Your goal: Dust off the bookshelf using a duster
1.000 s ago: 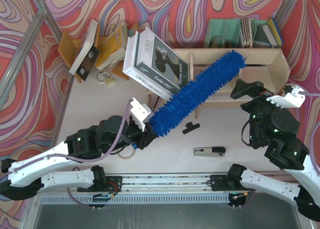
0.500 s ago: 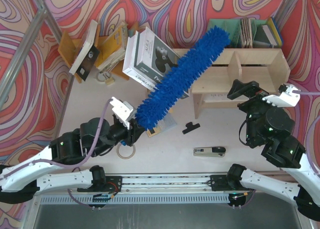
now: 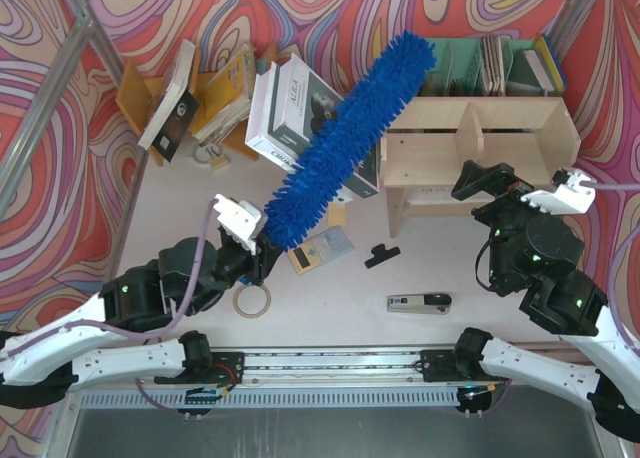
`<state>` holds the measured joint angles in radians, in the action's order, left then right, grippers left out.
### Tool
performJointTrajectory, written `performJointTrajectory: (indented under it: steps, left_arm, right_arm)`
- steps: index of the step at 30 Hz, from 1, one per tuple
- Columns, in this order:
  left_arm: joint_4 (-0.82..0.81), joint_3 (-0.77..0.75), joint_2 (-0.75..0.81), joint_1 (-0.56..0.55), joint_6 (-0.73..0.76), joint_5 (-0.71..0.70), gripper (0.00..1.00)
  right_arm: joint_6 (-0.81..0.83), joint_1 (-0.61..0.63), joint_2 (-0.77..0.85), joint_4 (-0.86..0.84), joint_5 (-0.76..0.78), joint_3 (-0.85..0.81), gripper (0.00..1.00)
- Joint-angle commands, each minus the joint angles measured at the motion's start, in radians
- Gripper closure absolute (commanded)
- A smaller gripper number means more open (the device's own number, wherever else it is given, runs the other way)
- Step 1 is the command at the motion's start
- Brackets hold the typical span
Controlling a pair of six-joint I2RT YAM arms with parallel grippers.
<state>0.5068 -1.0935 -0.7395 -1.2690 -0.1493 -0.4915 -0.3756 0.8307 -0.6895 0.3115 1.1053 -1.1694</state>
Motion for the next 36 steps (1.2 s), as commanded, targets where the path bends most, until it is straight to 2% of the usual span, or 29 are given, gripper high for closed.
performJointTrajectory:
  steps: [1, 6, 10, 21, 28, 36]
  left_arm:
    - [-0.081, 0.044, -0.026, 0.002, -0.009, -0.007, 1.00]
    - [-0.114, 0.050, -0.055, 0.003, -0.020, 0.027, 1.00]
    - [-0.106, -0.001, -0.078, 0.002, 0.007, 0.038, 1.00]
    - [-0.036, -0.106, -0.033, 0.002, 0.120, -0.052, 1.00]
    - [-0.061, -0.042, -0.041, 0.002, 0.086, -0.054, 1.00]
    - [-0.158, 0.056, -0.087, 0.003, 0.016, 0.017, 1.00]
  right_arm:
    - [-0.016, -0.002, 0.003, -0.006, 0.008, 0.009, 0.01]
    - [-0.020, -0.003, 0.005, -0.002, 0.007, 0.012, 0.01]
    - [-0.026, -0.003, 0.008, 0.004, 0.007, 0.017, 0.01]
    - [-0.041, -0.003, 0.029, 0.018, 0.010, 0.030, 0.01]
    - [-0.045, -0.002, 0.028, 0.019, 0.009, 0.030, 0.01]
    - [-0.050, -0.002, 0.028, 0.024, 0.007, 0.032, 0.01]
